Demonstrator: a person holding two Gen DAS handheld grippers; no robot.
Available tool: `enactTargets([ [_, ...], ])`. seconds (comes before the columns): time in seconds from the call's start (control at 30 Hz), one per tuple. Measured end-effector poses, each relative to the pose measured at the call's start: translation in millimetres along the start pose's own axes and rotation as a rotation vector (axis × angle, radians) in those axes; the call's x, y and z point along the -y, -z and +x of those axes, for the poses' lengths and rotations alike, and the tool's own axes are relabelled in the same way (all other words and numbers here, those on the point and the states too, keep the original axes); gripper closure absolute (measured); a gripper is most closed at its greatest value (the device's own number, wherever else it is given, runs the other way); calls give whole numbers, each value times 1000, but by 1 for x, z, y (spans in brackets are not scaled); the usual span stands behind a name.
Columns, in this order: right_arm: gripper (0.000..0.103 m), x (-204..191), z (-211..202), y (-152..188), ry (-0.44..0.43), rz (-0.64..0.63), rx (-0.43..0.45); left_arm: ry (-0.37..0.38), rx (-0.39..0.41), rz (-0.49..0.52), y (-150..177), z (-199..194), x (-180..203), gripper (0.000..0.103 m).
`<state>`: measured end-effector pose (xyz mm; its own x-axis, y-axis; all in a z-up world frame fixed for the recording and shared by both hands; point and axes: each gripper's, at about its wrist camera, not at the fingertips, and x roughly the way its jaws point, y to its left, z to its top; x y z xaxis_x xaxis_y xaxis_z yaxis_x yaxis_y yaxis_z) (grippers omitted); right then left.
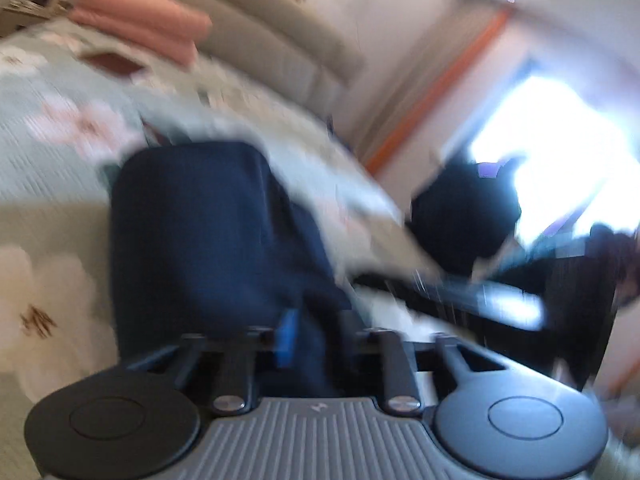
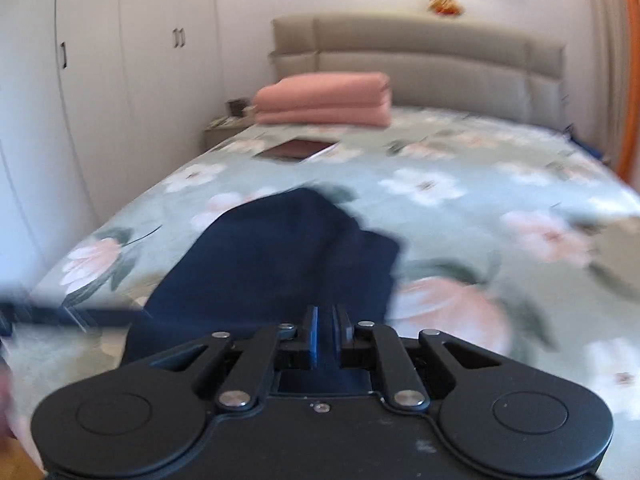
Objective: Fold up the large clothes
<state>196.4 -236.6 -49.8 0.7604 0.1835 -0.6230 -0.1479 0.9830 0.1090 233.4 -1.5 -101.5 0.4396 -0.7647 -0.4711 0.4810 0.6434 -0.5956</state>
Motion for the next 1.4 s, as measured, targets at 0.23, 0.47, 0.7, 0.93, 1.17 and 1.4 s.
enactTargets([
  [0.23, 103, 25, 47, 35, 100, -16, -110, 55, -80, -24, 44, 5, -25, 100],
  [0.47, 101, 75, 26, 17, 134, 120, -46, 16, -85, 39, 40, 14, -17, 100],
  [0.7, 98, 31, 92, -76, -207, -24, 57, 40, -97, 36, 39, 14, -22, 100],
  [0.93, 103, 38, 194, -67, 51, -70, -148, 61, -81, 27, 39, 11, -25, 100],
  [1.17, 90, 39, 110, -53, 144, -68, -62, 11, -83, 44, 42, 3, -16, 100],
  [1.4, 90, -13, 28, 26, 94, -97, -134, -73, -97, 69, 51, -18, 4, 100],
])
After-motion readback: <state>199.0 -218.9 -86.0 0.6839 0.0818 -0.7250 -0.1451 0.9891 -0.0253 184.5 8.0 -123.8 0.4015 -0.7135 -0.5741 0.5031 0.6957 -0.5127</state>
